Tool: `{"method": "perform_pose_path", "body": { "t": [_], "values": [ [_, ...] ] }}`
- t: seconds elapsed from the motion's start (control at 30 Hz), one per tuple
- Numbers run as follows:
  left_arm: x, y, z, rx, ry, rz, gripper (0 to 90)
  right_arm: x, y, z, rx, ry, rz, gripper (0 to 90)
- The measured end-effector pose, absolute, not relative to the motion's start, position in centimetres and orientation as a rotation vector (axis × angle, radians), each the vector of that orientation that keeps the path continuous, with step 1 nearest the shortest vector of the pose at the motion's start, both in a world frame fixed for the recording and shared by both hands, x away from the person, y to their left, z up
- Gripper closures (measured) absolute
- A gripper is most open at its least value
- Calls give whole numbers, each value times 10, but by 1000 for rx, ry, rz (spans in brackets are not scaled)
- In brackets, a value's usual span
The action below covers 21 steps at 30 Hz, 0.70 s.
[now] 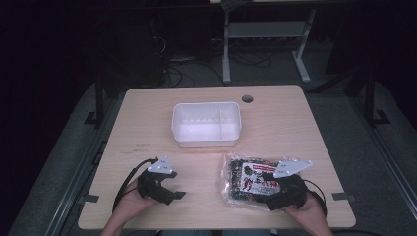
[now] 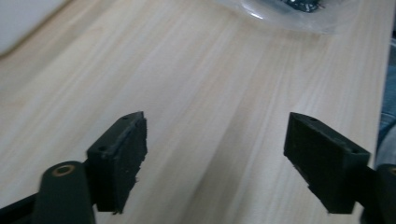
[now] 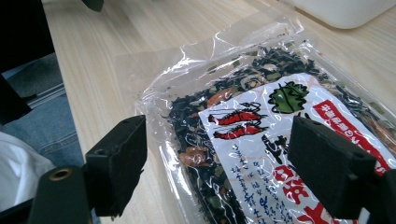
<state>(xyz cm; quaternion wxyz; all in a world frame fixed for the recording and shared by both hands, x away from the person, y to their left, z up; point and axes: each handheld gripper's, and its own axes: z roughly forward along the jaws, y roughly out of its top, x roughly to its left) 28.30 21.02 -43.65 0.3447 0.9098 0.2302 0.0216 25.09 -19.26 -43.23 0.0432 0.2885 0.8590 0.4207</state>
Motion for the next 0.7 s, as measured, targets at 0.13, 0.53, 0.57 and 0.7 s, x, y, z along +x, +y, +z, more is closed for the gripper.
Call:
{"method": "perform_pose_path", "body": {
  "t": [0.13,0.53,0.57,0.7],
  "values": [
    [284,207,-436,2362,599,50,283,250,-197,-430,916,2611,1275,182],
    [289,186,-423,2355,536,11,464,241,-221,-430,999,2559,1203,186],
    [289,186,-423,2355,536,11,492,241,-221,-430,999,2559,1203,186],
    [290,175,-417,2362,496,3,600,237,-231,-426,1027,2521,1214,187]
  ]
}}
